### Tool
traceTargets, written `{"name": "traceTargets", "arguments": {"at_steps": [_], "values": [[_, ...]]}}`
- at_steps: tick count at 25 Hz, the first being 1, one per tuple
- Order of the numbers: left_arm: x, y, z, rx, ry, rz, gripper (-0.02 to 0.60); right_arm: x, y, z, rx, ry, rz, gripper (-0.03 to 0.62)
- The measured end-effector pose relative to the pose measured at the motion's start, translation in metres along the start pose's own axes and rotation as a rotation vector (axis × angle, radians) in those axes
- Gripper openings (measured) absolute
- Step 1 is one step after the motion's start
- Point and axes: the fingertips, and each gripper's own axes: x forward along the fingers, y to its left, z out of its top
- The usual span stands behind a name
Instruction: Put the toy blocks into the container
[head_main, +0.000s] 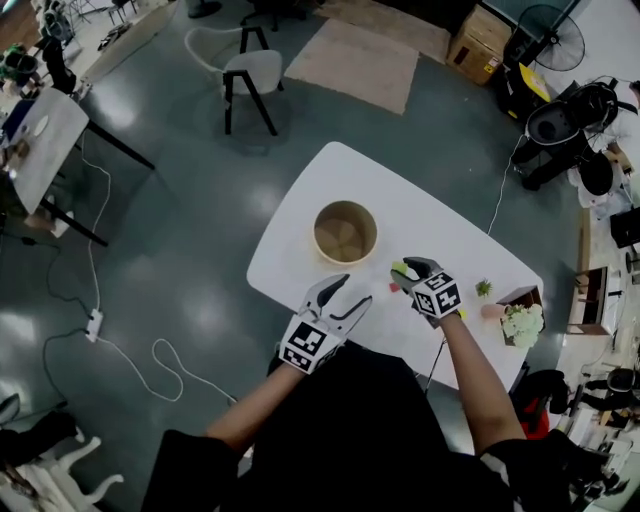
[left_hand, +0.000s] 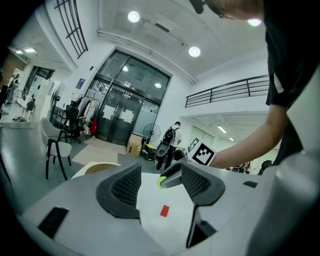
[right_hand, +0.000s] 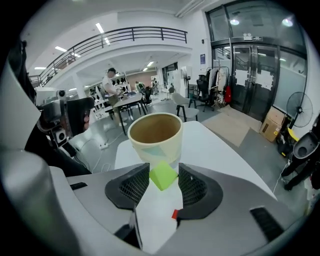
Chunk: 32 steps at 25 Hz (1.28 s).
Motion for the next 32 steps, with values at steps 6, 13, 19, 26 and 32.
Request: {"name": "traceTargets", "arguments": {"at_steps": [6, 13, 19, 26, 32], "values": [[-0.013, 0.013, 0.0, -0.006, -0.016, 0.028, 0.23, 0.012, 0.004, 0.04, -0.033, -0.03, 0.014, 0.173], [-0.029, 0.027, 0.007, -0.017, -0.032, 0.061, 0.23, 0.032, 0.02, 0.076, -0.079, -0.036, 0.053, 0.173], [-0.039, 0.039, 0.007, -0.042, -0.038, 0.093, 0.23, 0.053, 0.031, 0.099, -0.115, -0.015, 0.088, 0.173], [-0.045, 0.053, 0.008, -0.068, -0.044, 0.128, 0.23, 0.082, 0.037, 0.109, -0.138, 0.037, 0.131, 0.173], [-0.055, 0.066, 0.002, -0.1, -0.047, 0.145, 0.23, 0.109, 0.047, 0.109, -0.19, 0.104, 0.157, 0.173]]}}
